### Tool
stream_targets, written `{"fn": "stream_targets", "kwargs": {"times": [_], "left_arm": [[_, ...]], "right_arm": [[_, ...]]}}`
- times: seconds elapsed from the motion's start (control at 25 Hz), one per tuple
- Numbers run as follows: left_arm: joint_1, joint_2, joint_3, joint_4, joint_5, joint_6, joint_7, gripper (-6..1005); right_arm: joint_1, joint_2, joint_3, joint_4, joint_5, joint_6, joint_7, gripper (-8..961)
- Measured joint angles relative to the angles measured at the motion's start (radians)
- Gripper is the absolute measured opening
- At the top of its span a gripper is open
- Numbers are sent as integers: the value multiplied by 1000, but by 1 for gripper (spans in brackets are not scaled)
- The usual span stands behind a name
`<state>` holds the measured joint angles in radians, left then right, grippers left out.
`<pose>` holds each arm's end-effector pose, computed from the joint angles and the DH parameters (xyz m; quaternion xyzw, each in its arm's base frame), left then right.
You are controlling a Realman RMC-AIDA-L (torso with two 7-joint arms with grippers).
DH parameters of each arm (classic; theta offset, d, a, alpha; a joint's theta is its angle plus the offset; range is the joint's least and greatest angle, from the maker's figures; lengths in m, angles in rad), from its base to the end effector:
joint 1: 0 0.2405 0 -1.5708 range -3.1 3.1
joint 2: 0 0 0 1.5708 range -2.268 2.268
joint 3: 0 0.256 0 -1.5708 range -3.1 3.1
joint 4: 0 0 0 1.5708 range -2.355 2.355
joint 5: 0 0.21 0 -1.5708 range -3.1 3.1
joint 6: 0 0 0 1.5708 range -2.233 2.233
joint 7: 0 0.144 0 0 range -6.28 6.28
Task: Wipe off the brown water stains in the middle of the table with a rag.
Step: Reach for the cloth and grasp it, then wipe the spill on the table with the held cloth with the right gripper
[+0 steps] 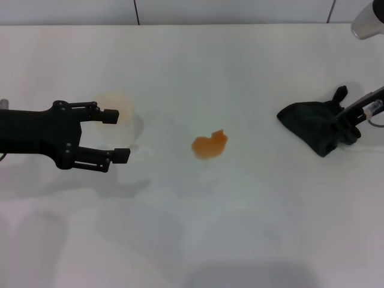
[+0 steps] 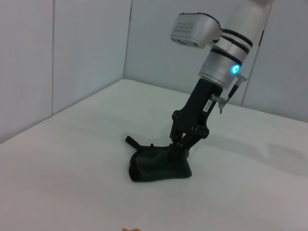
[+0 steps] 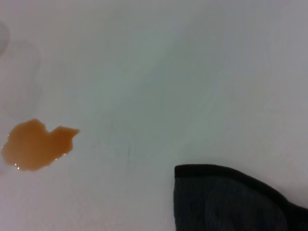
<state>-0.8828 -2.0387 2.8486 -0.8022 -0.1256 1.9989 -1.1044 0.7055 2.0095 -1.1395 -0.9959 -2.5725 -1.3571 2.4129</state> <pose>-0.2552 0.3272 0.0551 -0.9702 -0.1446 -0.1812 0.0710 0.2299 0.4015 0.0236 -0.8906 0.3817 -0.1212 0.2157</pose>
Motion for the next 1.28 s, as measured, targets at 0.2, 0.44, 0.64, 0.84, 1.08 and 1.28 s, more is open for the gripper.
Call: {"fn": "stream_targets", "kwargs": {"times": [0.2,0.44,0.64,0.84,1.08,1.28], "left_arm": [[-1,0,0,0,-1,-1,0,891],[-1,0,0,-4,-2,-2,4,892],[-1,0,0,-6,-2,-2,12,892],[-1,0,0,-8,-2,-2,14,892],[-1,0,0,-8,-2,-1,14,892],[-6,0,0,-5,-2,-1,15,892]], "right_arm": [[0,2,-7,-3,8,-7,-1,73],[0,6,-64,-9,79,-7,0,57],[4,12,-145,-13,147,0,18,57],[11,12,-224,-28,223,2,33,57],[11,12,-321,-62,299,5,54,57],[26,13,-378,-66,363,7,57,57]]}}
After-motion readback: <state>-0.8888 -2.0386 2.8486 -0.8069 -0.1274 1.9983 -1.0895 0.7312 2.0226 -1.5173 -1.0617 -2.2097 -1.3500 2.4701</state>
